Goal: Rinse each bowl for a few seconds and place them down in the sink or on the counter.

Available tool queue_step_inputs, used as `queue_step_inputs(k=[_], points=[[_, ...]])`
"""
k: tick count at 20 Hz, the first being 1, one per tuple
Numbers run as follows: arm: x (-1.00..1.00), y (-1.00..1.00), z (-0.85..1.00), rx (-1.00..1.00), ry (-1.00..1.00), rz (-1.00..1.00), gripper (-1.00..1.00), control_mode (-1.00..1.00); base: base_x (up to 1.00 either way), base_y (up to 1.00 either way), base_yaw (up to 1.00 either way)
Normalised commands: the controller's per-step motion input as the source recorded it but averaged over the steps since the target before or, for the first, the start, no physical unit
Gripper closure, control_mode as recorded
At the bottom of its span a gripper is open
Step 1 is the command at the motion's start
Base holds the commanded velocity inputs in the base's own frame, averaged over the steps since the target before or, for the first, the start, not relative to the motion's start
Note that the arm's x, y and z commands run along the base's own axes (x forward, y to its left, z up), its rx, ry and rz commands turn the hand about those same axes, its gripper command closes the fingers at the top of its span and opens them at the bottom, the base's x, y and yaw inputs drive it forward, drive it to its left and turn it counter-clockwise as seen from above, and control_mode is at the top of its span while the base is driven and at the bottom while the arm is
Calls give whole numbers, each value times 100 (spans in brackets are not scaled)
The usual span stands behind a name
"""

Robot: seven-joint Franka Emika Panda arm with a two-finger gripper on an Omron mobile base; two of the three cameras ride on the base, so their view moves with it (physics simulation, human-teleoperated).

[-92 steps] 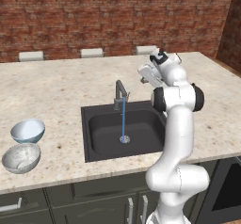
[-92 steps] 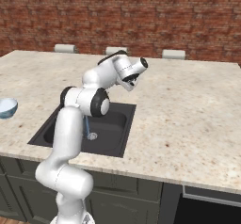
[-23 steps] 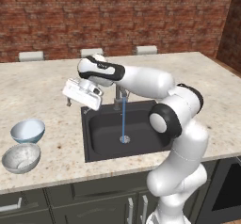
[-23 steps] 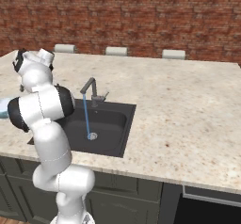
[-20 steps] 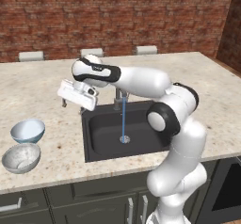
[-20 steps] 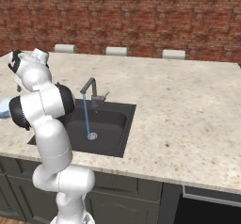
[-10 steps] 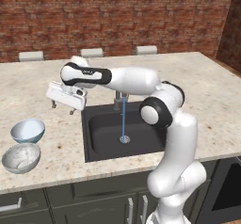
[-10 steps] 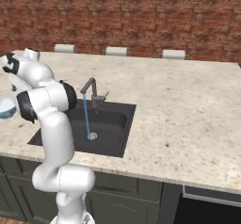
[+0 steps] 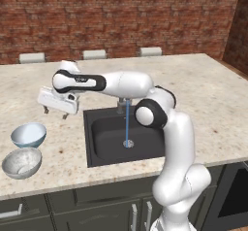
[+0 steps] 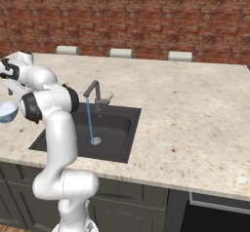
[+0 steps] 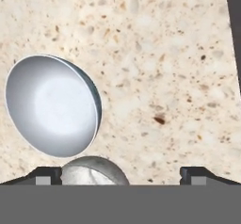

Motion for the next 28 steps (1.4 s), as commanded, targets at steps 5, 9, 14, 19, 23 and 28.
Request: queue_step_inputs(k=[5, 9, 14, 19, 23, 28], points=[[14, 38, -17, -3, -5, 3, -100, -100, 0, 0, 0], [13, 19, -21, -8, -6, 1, -100, -100, 0, 0, 0], [16, 13, -26, -12, -8, 0, -100, -100, 0, 0, 0], [12, 18, -25, -7, -6, 0, -100, -100, 0, 0, 0], [8, 10, -27, -1, -8, 0, -100, -100, 0, 0, 0], [6, 6, -22, 0, -7, 0, -100, -100, 0, 0, 0]])
